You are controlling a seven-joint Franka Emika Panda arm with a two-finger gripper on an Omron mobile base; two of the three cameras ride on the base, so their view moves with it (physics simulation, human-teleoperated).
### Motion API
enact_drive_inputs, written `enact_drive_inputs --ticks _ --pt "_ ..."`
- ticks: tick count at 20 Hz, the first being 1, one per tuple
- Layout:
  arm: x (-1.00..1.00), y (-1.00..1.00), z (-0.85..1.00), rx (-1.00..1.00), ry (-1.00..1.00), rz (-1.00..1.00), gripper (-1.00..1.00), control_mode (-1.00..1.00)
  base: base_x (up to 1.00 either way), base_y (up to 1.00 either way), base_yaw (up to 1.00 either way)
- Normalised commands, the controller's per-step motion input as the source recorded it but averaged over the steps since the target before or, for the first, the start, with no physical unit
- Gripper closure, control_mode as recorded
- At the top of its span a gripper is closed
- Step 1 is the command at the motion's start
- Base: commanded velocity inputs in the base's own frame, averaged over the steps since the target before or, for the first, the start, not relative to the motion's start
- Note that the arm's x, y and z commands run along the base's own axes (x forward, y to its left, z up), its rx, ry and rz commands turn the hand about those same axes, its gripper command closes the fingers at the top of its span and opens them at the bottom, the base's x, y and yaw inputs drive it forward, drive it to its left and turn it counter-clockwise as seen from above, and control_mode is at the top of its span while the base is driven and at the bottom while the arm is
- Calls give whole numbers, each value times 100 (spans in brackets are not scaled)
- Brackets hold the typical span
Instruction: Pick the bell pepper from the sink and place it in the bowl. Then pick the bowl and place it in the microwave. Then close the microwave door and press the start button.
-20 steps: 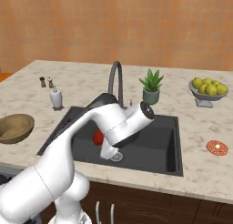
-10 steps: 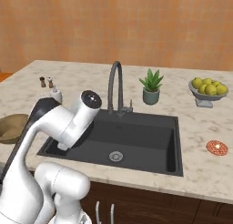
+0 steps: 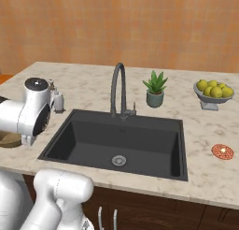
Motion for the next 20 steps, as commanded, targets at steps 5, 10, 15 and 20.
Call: enact_drive_inputs --ticks 5,10,15,20 --pt "25 72 8 -4 15 4 100 -100 0 0 0" --pt "33 55 -8 3 0 11 100 -100 0 0 0" --pt "40 59 -15 1 0 5 100 -100 0 0 0" --pt "36 58 -17 -1 0 0 100 -100 0 0 0"
